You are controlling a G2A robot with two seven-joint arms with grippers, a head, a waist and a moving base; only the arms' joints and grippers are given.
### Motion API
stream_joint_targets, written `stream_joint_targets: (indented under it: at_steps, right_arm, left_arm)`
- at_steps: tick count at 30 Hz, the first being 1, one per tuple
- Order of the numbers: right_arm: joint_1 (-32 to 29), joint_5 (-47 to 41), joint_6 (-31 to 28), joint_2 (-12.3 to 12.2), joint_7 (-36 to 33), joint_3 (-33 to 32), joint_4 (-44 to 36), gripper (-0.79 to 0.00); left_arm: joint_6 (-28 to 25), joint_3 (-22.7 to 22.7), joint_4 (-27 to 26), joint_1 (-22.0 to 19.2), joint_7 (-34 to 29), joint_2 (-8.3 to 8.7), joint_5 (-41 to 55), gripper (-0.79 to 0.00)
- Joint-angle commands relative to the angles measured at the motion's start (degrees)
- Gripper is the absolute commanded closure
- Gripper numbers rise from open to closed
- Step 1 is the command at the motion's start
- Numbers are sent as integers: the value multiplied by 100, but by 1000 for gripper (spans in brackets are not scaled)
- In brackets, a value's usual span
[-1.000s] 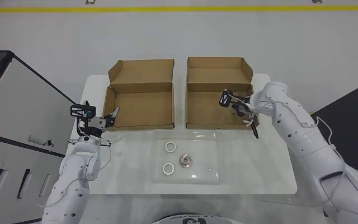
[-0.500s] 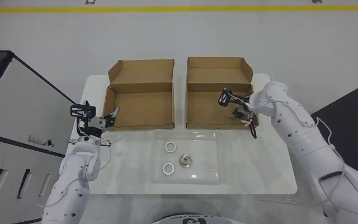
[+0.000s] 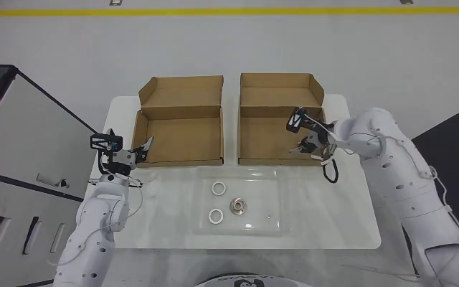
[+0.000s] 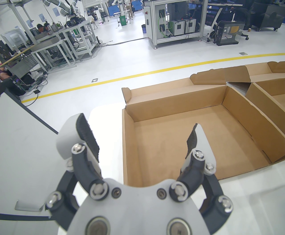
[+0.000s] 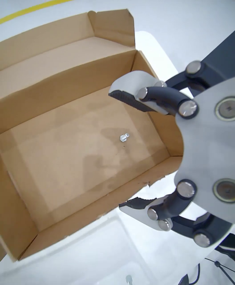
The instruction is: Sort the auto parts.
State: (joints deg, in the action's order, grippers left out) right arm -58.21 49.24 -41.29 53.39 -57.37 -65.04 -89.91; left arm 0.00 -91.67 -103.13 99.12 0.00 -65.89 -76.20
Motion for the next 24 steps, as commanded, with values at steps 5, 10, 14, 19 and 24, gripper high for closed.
stream_joint_targets:
  at_steps: [5, 10, 14, 19, 24]
  right_arm:
    - [-762, -1041, -450, -217, -3, -806, -825, -785]
    - [-1201, -1895, -481, -366, -81, -1335, -1408, -785]
    - [-1354, -2446, -396, -487, -166, -1472, -1791, -785]
    - [-1256, -2757, -250, -687, -313, -1265, -2179, -785]
    - [-882, -2989, -79, -904, -484, -741, -2414, -785]
  left_arm:
    - [0, 0, 0, 0, 0, 0, 0, -785]
    - [0, 0, 0, 0, 0, 0, 0, -785]
    - [0, 0, 0, 0, 0, 0, 0, -785]
    - [0, 0, 0, 0, 0, 0, 0, -785]
    - [0, 0, 0, 0, 0, 0, 0, -785]
